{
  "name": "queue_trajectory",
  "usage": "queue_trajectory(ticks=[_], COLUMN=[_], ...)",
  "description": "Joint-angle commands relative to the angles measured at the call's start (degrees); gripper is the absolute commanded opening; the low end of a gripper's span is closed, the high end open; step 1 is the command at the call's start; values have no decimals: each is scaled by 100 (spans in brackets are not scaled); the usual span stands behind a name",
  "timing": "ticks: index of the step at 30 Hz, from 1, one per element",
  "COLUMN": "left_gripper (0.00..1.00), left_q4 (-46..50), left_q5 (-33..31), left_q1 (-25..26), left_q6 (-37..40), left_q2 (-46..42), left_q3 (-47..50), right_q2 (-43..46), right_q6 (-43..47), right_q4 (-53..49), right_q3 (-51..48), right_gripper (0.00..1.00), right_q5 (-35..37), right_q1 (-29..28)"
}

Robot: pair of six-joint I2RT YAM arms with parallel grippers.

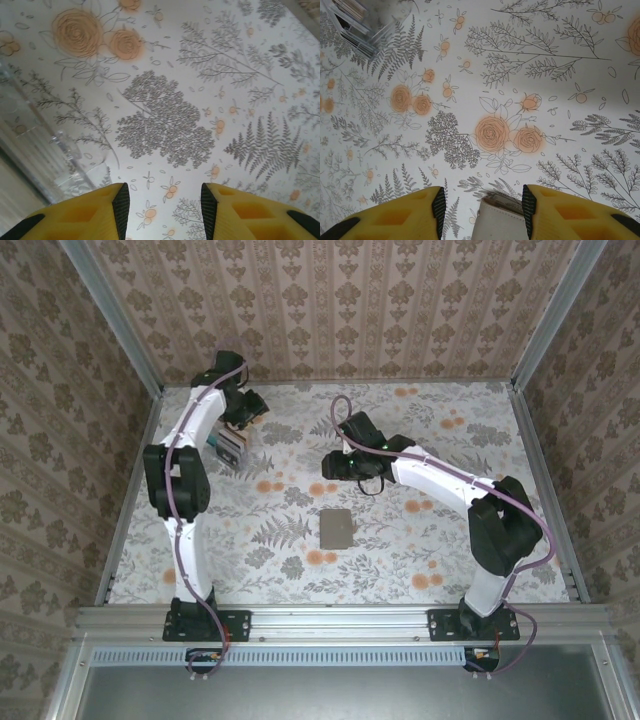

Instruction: Put the credit cards into the card holder

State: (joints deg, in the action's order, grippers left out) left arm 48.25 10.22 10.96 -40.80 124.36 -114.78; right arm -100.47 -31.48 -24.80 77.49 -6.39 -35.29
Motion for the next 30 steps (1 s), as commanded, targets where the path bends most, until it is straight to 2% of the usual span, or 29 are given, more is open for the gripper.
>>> queue_trajectory(ticks=[1, 12, 19, 30], left_gripper=[46, 43, 44, 44], left_q4=[405, 832, 899, 994], left_q5=[-453, -789, -1327, -1528], left_q1=[98, 178, 309, 396], left_q6=[-166, -257, -265, -249], left_q2=[72, 545, 455, 432], left_q3=[-228, -896, -887, -985], right_q2=[218, 303, 345, 405], right_q6=[-30, -6, -40, -95], right_q4=[-89, -145, -124, -90], right_q3=[-81, -186, -287, -441], right_gripper=[47, 47, 47, 48], right_q5=[156, 171, 188, 172], right_q1=[-22, -13, -15, -17])
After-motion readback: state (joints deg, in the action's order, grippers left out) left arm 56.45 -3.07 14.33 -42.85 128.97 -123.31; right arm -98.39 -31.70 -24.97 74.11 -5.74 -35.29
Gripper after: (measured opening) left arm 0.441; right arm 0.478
